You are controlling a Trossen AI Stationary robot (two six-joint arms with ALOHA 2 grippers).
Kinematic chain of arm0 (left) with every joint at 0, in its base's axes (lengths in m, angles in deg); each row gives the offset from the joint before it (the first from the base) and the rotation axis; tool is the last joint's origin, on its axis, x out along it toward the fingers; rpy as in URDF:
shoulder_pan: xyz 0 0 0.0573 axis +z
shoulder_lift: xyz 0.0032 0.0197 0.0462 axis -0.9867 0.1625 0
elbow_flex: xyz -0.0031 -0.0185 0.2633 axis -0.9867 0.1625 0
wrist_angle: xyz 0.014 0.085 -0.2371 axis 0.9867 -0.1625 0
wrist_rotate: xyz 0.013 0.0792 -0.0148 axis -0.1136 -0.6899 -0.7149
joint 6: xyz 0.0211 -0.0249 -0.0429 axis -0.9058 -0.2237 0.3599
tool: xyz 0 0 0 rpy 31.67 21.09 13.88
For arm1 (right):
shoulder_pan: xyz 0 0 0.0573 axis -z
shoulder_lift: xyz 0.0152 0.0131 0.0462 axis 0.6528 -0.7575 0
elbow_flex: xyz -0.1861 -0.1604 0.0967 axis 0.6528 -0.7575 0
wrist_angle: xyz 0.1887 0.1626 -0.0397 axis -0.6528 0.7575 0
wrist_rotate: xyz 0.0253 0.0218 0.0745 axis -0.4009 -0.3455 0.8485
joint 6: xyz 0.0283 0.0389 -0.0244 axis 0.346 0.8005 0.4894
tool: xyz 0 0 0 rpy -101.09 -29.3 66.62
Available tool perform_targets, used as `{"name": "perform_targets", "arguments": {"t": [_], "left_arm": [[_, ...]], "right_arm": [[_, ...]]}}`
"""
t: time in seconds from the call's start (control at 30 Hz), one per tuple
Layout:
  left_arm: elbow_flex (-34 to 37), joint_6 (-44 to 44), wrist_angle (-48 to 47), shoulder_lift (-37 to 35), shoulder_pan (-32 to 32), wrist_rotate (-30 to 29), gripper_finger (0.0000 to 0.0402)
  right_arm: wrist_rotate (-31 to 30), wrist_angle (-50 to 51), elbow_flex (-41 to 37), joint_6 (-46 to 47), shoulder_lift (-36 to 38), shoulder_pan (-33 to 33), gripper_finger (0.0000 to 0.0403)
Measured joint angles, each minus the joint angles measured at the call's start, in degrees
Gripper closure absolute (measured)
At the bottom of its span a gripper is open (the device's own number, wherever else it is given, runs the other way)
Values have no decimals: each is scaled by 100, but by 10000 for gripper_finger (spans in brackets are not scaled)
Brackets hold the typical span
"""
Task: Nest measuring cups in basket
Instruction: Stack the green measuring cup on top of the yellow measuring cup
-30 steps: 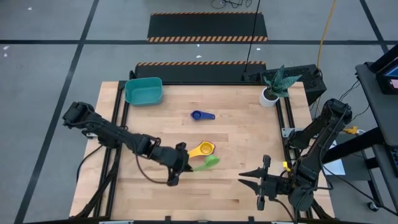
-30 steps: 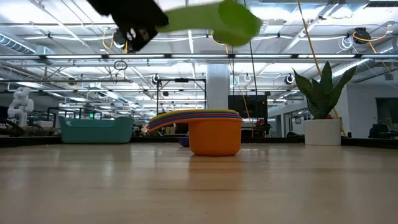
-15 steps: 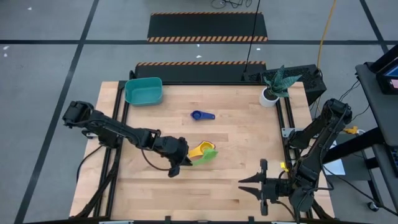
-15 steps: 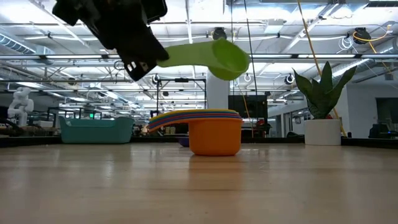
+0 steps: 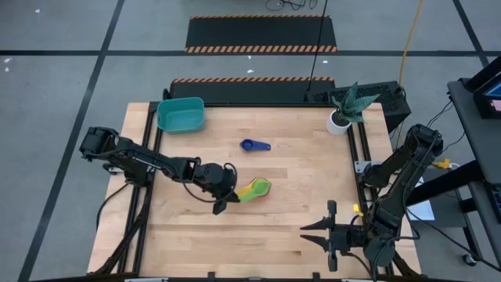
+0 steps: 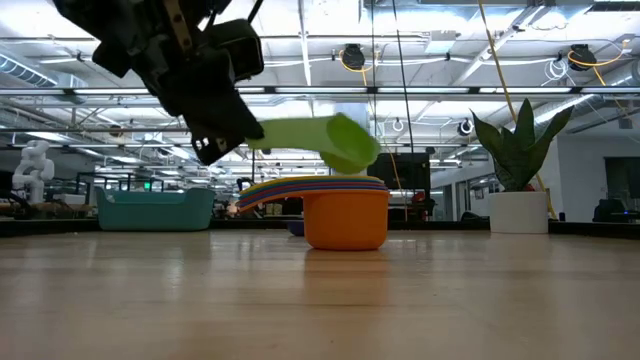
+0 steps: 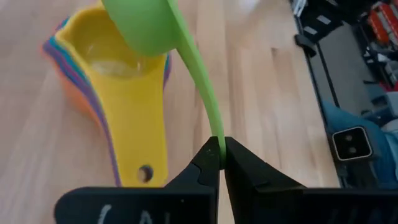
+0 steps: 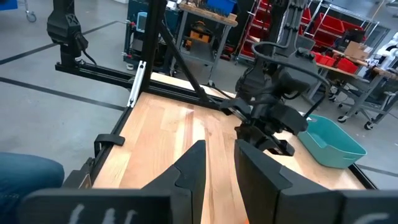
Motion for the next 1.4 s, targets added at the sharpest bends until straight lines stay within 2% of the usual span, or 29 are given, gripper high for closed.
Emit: {"name": "perform_targets", "arguments": {"t": [0.2, 0.4, 0.7, 0.9, 1.13, 1.4], "left_arm": [[54, 126, 2, 16, -8, -15, 396], [57, 303, 94, 24, -9, -162, 374], [58, 361, 77, 24, 28, -204, 368], [57, 261, -10, 24, 76, -564, 367], [57, 211, -144, 24, 107, -632, 363], [57, 160, -141, 24, 111, -859, 297]], "right_arm": [[0, 0, 0, -24, 0, 0, 325], [2, -2, 0, -81, 0, 0, 325], [2, -4, 0, -109, 0, 0, 325], [2, -4, 0, -109, 0, 0, 325], [2, -4, 0, -111, 0, 0, 325], [4, -4, 0, -110, 0, 0, 325]]}}
